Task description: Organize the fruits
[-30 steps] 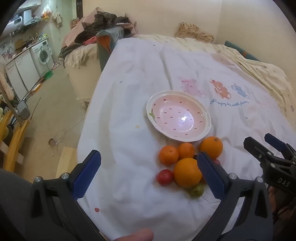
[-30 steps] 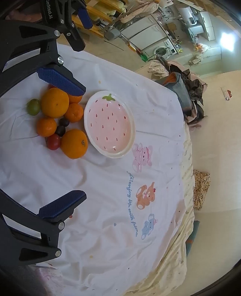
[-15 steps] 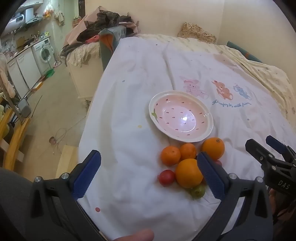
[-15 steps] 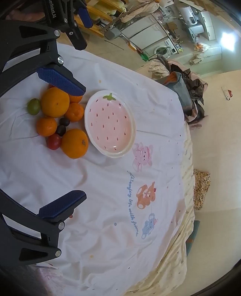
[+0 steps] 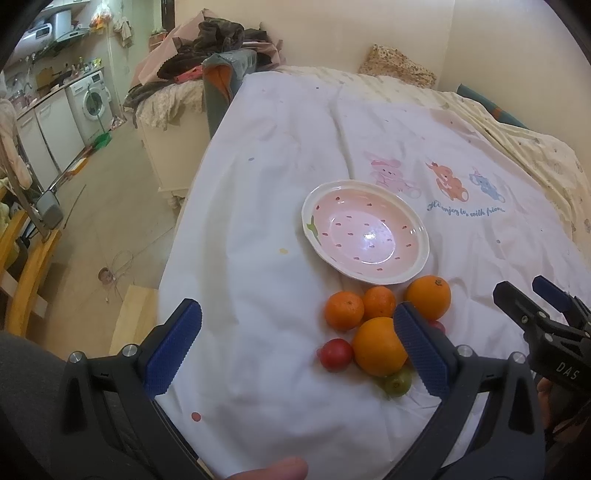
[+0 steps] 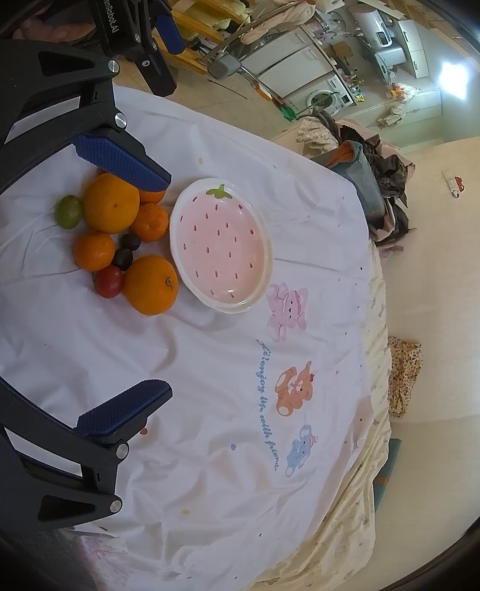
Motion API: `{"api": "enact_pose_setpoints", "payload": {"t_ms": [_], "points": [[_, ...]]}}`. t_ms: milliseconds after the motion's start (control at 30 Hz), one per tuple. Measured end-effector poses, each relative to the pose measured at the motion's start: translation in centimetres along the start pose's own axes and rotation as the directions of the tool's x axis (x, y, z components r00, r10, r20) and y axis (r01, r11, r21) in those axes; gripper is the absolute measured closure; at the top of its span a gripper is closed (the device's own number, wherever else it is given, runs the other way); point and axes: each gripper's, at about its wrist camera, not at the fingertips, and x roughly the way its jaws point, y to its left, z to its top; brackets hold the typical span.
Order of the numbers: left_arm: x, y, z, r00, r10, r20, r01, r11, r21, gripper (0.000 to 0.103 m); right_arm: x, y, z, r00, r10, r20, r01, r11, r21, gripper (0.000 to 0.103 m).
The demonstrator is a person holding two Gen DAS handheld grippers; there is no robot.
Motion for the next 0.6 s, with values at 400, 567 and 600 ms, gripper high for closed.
{"api": "enact_pose_setpoints", "payload": {"t_ms": [400,567,600], "points": [[0.04,-0.01,0.04,1.000,0.000,0.002,0.000,1.000,0.000,0.001,0.02,0.07,-0.03,1.000,-0.001,-0.001,0.001,1.000,-0.001,0.000],[0.07,0.02,0.02,1.000,0.000,0.002,0.000,1.000,0.000,0.001,-0.01,0.08,-0.02,1.000,-0.002,-0.001,0.002,1.000,-0.001,0.000],[0.07,0.01,0.01,1.000,0.000,0.003,0.000,1.000,0.001,0.001,-0.01,0.08,-0.02,1.000,-0.002,-0.001,0.002,1.000,-0.001,0.000]]}}
